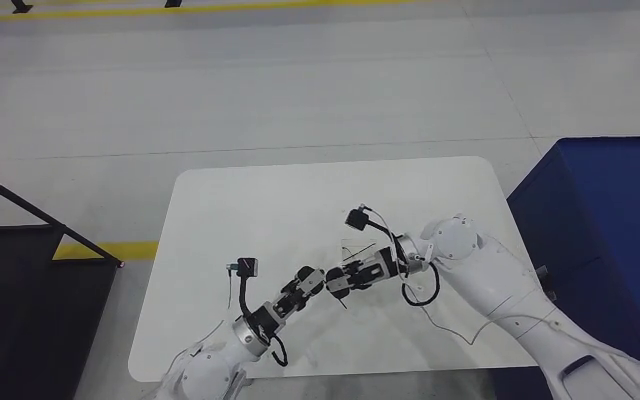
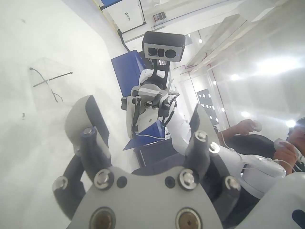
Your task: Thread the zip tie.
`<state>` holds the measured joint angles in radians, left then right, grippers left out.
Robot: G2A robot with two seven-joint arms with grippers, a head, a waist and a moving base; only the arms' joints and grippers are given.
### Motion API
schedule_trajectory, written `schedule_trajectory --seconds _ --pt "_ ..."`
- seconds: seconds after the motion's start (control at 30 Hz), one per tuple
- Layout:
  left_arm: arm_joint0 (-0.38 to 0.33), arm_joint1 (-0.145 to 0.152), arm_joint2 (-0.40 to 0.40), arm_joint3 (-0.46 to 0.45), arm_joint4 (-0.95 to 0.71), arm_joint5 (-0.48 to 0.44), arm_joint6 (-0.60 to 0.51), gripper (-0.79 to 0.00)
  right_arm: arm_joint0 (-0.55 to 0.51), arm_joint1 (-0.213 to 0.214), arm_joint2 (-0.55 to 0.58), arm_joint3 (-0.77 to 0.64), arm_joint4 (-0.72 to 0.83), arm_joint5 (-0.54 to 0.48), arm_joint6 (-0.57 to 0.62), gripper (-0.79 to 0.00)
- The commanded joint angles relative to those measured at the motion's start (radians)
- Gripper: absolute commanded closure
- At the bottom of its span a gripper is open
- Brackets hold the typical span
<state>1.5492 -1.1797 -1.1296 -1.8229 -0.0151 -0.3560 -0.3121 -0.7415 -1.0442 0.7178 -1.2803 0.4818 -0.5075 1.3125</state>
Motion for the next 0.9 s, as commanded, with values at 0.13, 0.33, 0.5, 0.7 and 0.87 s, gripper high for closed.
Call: schedule_trajectory --seconds 0.13,0.33,0.5,0.7,0.87 --pt "-0.002 -0.003 0.003 0.008 0.023 0.001 0.021 0.0 0.007 -0.006 -0.015 0.011 0.001 0.005 0.005 0.0" --pt "0.0 -0.004 0.002 0.019 0.032 -0.007 0.028 0.0 0.013 -0.009 -0.019 0.017 0.007 0.005 0.005 0.0" --pt "0.007 -0.004 -0.004 0.021 0.035 -0.019 0.031 0.0 0.015 -0.009 -0.019 0.027 0.014 0.006 0.006 0.0" --pt "0.019 -0.003 -0.012 0.018 0.033 -0.033 0.025 0.0 0.015 -0.006 -0.011 0.037 0.02 0.002 0.002 0.0" --pt "0.026 -0.003 -0.013 0.017 0.038 -0.036 0.019 0.0 0.012 -0.002 -0.002 0.037 0.024 -0.001 0.0 0.0"
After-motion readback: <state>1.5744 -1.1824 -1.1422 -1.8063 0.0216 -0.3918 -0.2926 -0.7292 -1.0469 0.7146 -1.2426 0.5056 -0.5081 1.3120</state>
